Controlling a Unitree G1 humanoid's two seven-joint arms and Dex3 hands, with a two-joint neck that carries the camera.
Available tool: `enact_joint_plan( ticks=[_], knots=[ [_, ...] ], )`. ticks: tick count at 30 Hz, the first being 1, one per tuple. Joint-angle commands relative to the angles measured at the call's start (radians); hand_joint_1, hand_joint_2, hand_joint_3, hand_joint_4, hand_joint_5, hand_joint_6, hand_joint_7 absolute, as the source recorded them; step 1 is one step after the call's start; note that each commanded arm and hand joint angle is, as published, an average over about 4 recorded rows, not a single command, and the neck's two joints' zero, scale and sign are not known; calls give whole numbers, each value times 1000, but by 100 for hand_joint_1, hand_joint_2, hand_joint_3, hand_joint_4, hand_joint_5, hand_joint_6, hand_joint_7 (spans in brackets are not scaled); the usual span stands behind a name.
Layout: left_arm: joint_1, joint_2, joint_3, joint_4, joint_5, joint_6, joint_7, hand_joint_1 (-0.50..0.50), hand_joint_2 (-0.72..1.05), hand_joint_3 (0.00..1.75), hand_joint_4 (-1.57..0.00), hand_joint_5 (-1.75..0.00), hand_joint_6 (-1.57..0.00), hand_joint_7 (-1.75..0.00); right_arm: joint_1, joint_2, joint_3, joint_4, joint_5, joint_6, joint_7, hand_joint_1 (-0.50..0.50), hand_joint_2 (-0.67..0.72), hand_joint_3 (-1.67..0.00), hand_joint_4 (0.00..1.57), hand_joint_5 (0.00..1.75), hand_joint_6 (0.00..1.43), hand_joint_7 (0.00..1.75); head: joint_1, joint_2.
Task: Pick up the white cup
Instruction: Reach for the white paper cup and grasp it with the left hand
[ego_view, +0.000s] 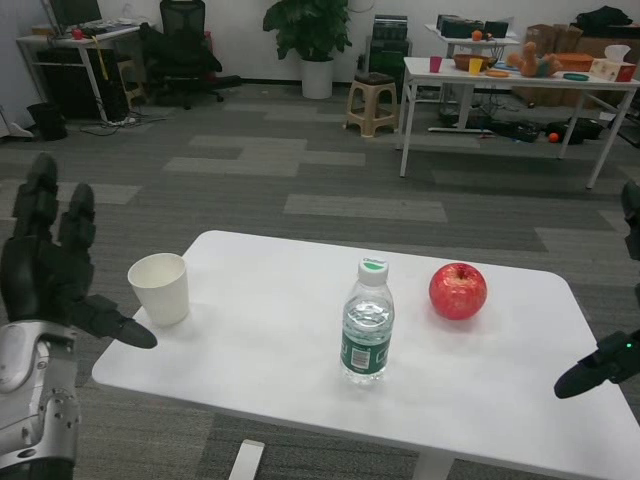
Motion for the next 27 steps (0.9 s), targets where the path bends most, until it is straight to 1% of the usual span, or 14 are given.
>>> enact_joint_plan(
  ticks=[1,5,7,11,14,17,21,27],
  knots=[
    [3,1,50,16,6,15,5,-50,-55,9,0,-10,0,-7,-2,4,7,14,4,2,-5,-46,72,0,0,0,0,0,16,0],
    [-7,24,66,81,11,32,4,-50,-55,9,0,-10,0,-7,-2,6,9,20,4,2,-5,-46,72,0,0,0,0,0,47,2],
    [-22,40,66,117,21,40,4,-50,-55,9,0,-10,0,-7,-2,6,10,21,4,2,-5,-46,72,0,0,0,0,0,48,3],
    [-59,86,40,190,35,57,1,-50,-53,9,0,-10,0,-7,0,5,13,23,4,2,-5,-46,72,0,0,0,0,0,63,1],
    [-91,118,17,242,37,87,-5,-50,-46,9,0,-10,0,-7,0,5,15,24,4,2,-4,-46,72,0,0,0,0,0,72,1],
    [-124,148,-1,292,49,120,-16,-50,-46,9,0,-10,0,-7,0,6,18,25,4,2,-4,-46,72,0,0,0,0,0,76,0],
    [-163,176,-10,353,67,159,-34,-50,-46,9,0,-10,0,-7,3,6,23,26,4,2,-4,-46,72,0,0,0,0,0,82,-2],
    [-196,212,-19,436,70,180,-43,-50,-46,9,0,-10,0,-7,4,2,32,28,4,2,-4,-46,72,0,0,0,0,0,111,-8]
  ],
)
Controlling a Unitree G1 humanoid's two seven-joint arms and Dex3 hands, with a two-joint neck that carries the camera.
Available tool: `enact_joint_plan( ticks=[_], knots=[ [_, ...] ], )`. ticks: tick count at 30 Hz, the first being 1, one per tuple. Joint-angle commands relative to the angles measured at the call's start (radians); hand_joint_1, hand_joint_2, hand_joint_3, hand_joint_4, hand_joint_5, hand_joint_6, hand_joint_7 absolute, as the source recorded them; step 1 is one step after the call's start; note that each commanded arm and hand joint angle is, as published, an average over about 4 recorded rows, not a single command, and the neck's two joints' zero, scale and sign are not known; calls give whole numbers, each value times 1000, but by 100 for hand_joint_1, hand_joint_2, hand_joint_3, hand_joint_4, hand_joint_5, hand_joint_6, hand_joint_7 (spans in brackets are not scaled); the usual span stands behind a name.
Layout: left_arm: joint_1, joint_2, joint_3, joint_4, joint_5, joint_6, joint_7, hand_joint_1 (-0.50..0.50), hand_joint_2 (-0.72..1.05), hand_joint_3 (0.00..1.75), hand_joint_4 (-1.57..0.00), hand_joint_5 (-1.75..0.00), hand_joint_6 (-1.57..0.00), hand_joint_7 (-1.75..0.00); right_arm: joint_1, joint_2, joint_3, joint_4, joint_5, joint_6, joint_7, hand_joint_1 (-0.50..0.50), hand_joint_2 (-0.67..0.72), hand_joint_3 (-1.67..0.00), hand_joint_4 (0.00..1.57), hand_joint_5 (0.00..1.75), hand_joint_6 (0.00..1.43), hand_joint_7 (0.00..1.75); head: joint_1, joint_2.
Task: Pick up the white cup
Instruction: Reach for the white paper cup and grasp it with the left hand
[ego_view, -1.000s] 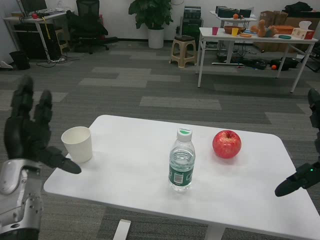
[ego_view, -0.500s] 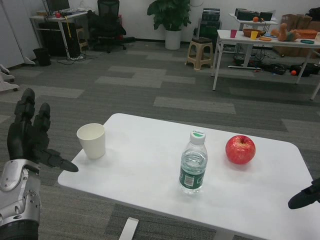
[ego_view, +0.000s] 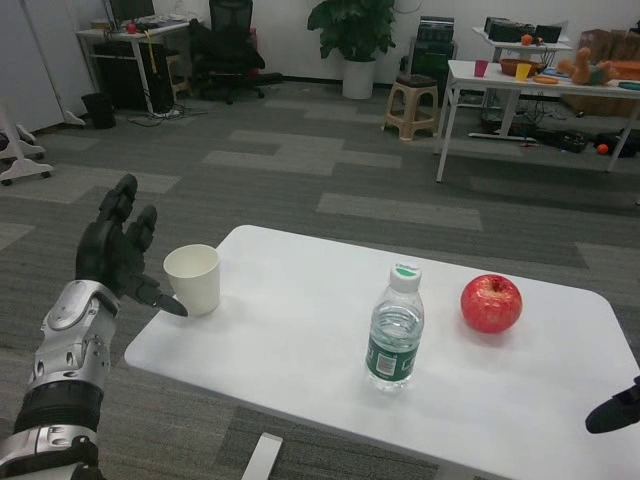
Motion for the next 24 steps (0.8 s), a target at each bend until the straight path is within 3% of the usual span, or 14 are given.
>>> enact_joint_plan(
  ticks=[1,11,24],
  knots=[
    [-25,35,-2,41,7,19,-11,-50,-46,9,0,-10,0,-7,3,1,5,5,4,2,-5,-46,72,0,0,0,0,0,19,-4],
    [-28,37,-2,61,26,55,-37,-50,-46,9,0,-10,0,-7,3,1,8,8,4,2,-5,-46,72,0,0,0,0,0,150,-47],
    [-30,34,-32,130,25,63,-69,-50,-46,9,0,-10,0,-7,3,1,19,11,4,2,-5,-46,72,0,0,0,0,0,190,-65]
  ],
)
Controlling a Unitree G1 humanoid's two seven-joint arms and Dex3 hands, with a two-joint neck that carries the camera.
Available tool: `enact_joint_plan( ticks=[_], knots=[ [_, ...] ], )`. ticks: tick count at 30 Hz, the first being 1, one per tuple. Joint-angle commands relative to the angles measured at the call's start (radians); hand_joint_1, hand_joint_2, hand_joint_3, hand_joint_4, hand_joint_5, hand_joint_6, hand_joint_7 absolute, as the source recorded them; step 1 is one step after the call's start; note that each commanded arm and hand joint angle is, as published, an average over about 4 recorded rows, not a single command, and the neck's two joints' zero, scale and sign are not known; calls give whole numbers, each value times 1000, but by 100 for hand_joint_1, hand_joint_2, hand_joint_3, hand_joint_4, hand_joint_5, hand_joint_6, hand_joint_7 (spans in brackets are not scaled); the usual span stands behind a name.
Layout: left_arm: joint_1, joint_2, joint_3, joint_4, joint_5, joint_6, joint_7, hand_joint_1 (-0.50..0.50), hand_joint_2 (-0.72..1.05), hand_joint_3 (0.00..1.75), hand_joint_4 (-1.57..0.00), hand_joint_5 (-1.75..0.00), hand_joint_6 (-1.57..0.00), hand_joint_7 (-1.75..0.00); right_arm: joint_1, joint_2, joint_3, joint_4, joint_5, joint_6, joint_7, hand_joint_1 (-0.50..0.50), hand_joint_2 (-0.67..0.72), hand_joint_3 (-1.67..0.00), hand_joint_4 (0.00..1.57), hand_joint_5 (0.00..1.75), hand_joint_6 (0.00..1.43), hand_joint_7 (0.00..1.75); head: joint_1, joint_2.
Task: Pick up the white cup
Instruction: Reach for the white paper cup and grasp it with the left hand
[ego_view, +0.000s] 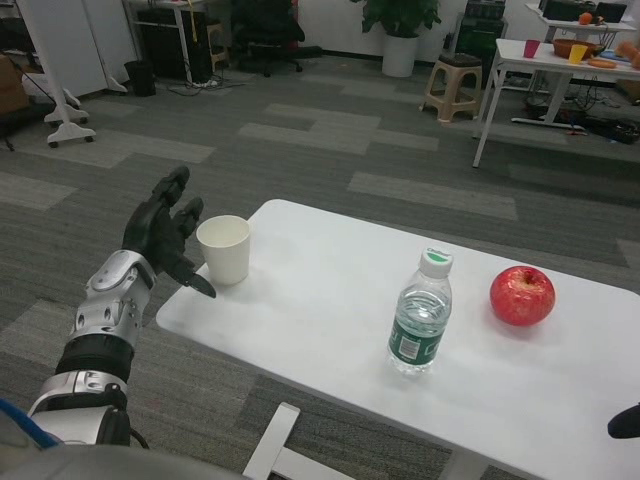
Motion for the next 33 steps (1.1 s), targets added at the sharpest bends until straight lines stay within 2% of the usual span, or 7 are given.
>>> enact_joint_plan(
  ticks=[1,12,22,33],
  knots=[
    [-17,11,-16,31,5,10,-10,-50,-46,9,0,-10,0,-7,3,1,5,7,4,2,-5,-46,72,0,0,0,0,0,4,-4],
    [-59,14,-85,126,1,34,-50,-50,-46,9,0,-10,0,-7,3,1,13,10,4,2,-5,-46,72,0,0,0,0,0,29,-12],
    [-91,24,-130,187,-3,34,-55,-50,-46,9,0,-10,0,-7,5,1,15,8,4,2,-5,-46,72,0,0,0,0,0,30,-13],
    [-112,34,-132,244,4,27,-55,-50,-46,9,0,-13,0,-7,5,0,25,11,6,2,-5,-46,72,0,0,0,0,0,41,-26]
  ],
)
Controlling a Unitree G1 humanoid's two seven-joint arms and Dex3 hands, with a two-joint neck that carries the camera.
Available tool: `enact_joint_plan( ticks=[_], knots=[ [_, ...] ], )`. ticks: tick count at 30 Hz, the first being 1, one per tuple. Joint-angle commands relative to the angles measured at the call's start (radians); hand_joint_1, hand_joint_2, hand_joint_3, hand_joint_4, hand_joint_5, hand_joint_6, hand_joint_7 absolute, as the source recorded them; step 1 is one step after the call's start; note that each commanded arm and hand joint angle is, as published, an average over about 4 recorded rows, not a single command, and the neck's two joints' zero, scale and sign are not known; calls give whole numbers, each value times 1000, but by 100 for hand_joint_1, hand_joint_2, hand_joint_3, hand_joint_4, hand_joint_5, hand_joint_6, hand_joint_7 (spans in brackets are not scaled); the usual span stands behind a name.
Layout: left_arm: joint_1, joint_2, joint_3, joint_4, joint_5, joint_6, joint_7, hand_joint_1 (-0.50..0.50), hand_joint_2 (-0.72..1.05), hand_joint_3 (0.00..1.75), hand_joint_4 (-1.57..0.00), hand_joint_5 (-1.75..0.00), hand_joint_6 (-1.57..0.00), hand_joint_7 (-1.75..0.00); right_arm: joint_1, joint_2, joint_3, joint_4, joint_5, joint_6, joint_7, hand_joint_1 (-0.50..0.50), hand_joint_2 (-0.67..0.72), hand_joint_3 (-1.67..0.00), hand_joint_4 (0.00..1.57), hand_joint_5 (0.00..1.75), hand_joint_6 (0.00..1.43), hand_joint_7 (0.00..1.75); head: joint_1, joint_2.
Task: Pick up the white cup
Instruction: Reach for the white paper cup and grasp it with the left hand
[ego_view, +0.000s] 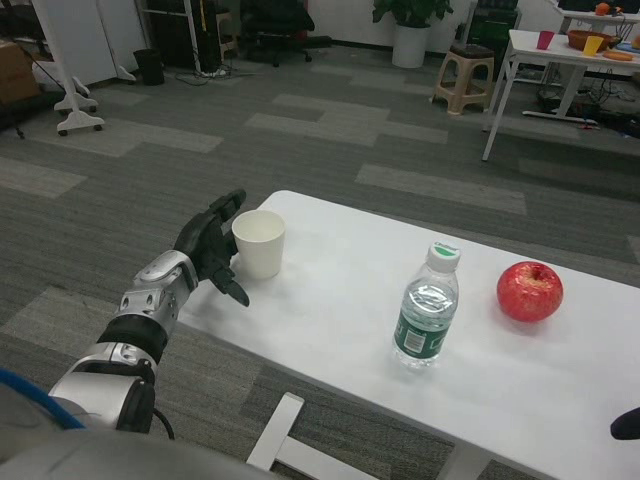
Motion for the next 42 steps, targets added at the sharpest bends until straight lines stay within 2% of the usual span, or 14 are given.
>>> enact_joint_plan(
  ticks=[1,3,9,12,18,22,33,35,42],
  knots=[
    [-31,25,5,37,7,-4,-2,-50,-46,9,0,-15,0,-7,4,0,8,7,6,3,-5,-46,72,0,0,0,0,0,5,-3],
    [-39,25,8,49,6,-11,-1,-50,-46,9,0,-21,0,-7,3,-1,11,7,6,3,-5,-46,72,0,0,0,0,0,6,-3],
    [-73,25,6,92,17,-17,10,-50,-53,9,0,-21,0,-7,3,-1,12,10,6,3,-5,-46,72,0,0,0,0,0,11,-3],
    [-99,27,6,120,43,-17,11,-50,-55,9,0,-21,0,-7,2,-1,14,12,6,3,-5,-46,72,0,0,0,0,0,12,-3],
    [-151,33,7,174,103,-17,11,-50,-46,9,0,-21,0,-7,0,0,17,15,6,3,-5,-46,72,0,0,0,0,0,11,-5],
    [-183,38,9,204,152,-16,11,-50,-55,9,0,-21,0,-7,0,0,17,15,6,3,-5,-46,72,0,0,0,0,0,7,-5],
    [-187,45,14,209,199,17,8,-50,-55,9,0,-21,0,-7,1,1,17,15,6,3,-5,-46,72,0,0,0,0,0,7,-4],
    [-187,45,14,210,203,20,8,-50,-50,9,0,-21,0,-7,1,1,19,15,6,3,-5,-46,72,0,0,0,0,0,8,-7],
    [-187,45,14,235,221,22,8,-50,-55,9,0,-21,0,-7,0,1,23,16,6,3,-5,-46,72,0,0,0,0,0,5,-12]
  ],
)
